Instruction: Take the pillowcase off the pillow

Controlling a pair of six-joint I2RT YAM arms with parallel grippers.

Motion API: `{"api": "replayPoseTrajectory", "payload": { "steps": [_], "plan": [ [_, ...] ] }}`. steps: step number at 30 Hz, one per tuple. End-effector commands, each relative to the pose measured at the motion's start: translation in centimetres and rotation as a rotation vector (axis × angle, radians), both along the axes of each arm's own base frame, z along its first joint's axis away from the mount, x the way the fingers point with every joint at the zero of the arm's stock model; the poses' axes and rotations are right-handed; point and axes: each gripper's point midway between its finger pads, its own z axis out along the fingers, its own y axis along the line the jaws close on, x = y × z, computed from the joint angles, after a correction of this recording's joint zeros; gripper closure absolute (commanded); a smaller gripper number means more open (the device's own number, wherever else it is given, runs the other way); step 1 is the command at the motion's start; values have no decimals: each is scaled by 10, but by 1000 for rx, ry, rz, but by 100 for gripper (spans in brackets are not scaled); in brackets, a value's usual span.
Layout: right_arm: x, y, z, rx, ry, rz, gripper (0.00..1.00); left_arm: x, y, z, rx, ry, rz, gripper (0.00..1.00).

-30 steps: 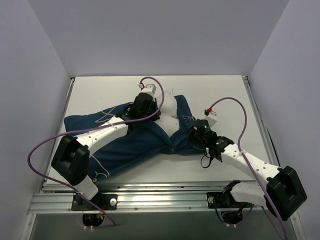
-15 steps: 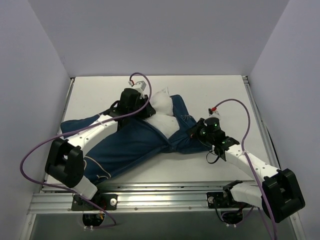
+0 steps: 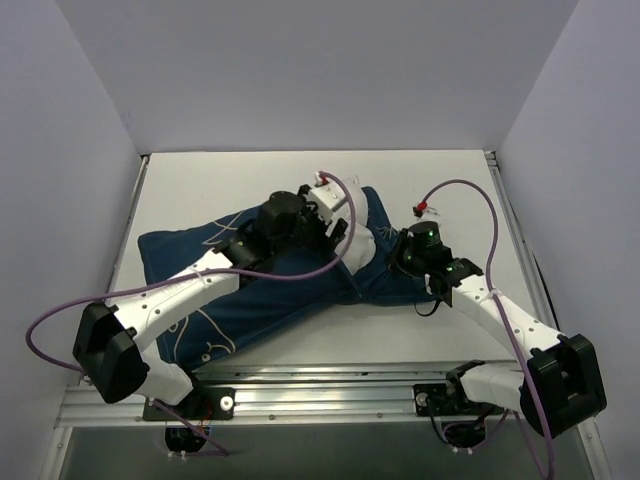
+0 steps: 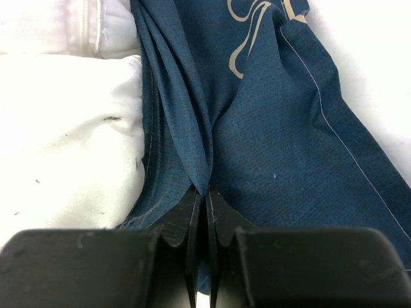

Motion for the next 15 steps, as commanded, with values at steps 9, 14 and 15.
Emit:
{"api": "replayPoseTrajectory", "payload": {
  "steps": [9,14,15],
  "plan": [
    [3,2,9,-103,-8,27,100,-8,-78,-13,202,-166,-193,15],
    [2,4,9,-101,-13,28,100,0,-90,-56,266,-83,-205,14],
    [2,4,9,-103,-12,29,100,-1,-91,-63,276,-64,-209,14]
  ]
}}
